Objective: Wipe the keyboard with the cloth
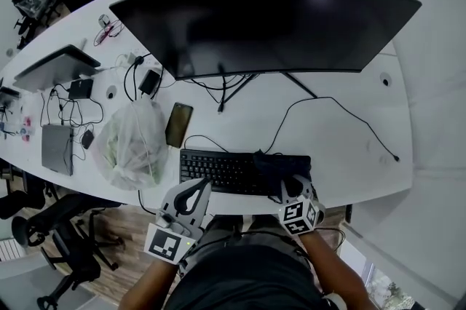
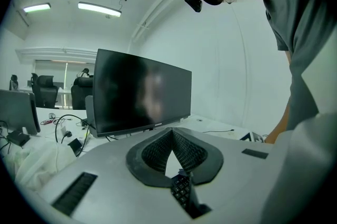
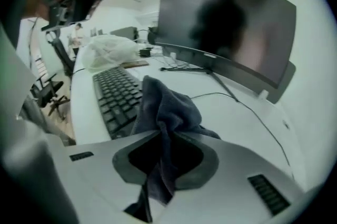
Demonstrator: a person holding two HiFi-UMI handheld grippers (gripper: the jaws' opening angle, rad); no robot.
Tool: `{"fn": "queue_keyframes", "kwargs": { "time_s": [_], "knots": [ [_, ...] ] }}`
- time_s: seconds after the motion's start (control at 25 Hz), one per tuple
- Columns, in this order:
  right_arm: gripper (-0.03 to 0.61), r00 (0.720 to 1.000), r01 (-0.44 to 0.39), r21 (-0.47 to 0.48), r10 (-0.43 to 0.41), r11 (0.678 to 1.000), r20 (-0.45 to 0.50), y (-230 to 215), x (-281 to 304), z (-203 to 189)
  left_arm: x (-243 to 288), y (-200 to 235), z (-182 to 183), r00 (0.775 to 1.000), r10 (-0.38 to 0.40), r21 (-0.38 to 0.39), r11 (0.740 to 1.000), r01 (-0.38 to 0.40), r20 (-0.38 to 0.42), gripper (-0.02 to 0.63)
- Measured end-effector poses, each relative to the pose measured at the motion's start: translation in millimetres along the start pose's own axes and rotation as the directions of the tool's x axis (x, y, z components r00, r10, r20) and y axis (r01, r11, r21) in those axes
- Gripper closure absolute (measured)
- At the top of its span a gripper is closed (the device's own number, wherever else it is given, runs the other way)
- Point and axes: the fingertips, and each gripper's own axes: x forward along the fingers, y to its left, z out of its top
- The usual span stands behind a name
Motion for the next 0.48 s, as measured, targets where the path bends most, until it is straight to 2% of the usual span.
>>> {"fn": "queue_keyframes", "kwargs": {
  "time_s": [0.08, 0.12, 0.16, 0.2, 0.28, 0.32, 0.36, 0.44, 0.48],
  "knots": [
    [0.515, 0.992, -0.116, -0.131, 0.121, 0.984, 0.031, 50, -5, 4, 1, 1, -1, 1.0, -0.007, -0.002, 1.0, 0.007, -0.002, 0.609],
    [0.515, 0.986, -0.15, -0.186, 0.16, 0.971, 0.038, 63, -6, 5, 2, 0, -2, 1.0, -0.013, -0.003, 1.0, 0.013, -0.004, 0.609],
    [0.515, 0.986, -0.152, -0.2, 0.163, 0.968, 0.036, 62, -5, 4, 3, 0, -2, 1.0, -0.019, -0.003, 1.0, 0.019, -0.005, 0.609],
    [0.515, 0.991, -0.126, -0.164, 0.132, 0.978, 0.028, 47, -3, 0, 3, 1, -2, 1.0, -0.021, -0.004, 1.0, 0.021, -0.006, 0.609],
    [0.515, 1.0, -0.025, -0.035, 0.025, 0.999, -0.003, 4, -4, -10, 3, 4, -3, 1.0, -0.015, -0.012, 1.0, 0.015, -0.01, 0.609],
    [0.517, 1.0, 0.017, 0.001, -0.017, 1.0, -0.021, -7, -7, -14, 2, 7, -4, 1.0, -0.01, -0.016, 1.0, 0.01, -0.011, 0.609],
    [0.515, 0.999, 0.025, 0.003, -0.024, 1.0, -0.028, -4, -10, -15, 2, 9, -5, 1.0, -0.006, -0.019, 1.0, 0.006, -0.012, 0.609],
    [0.515, 0.997, -0.078, -0.09, 0.078, 0.993, -0.01, 40, -14, -9, 1, 13, -5, 1.0, -0.004, -0.022, 1.0, 0.003, -0.01, 0.609],
    [0.516, 0.99, -0.141, -0.163, 0.142, 0.977, -0.003, 65, -14, -5, 1, 13, -4, 1.0, -0.006, -0.021, 1.0, 0.006, -0.009, 0.609]
  ]
}}
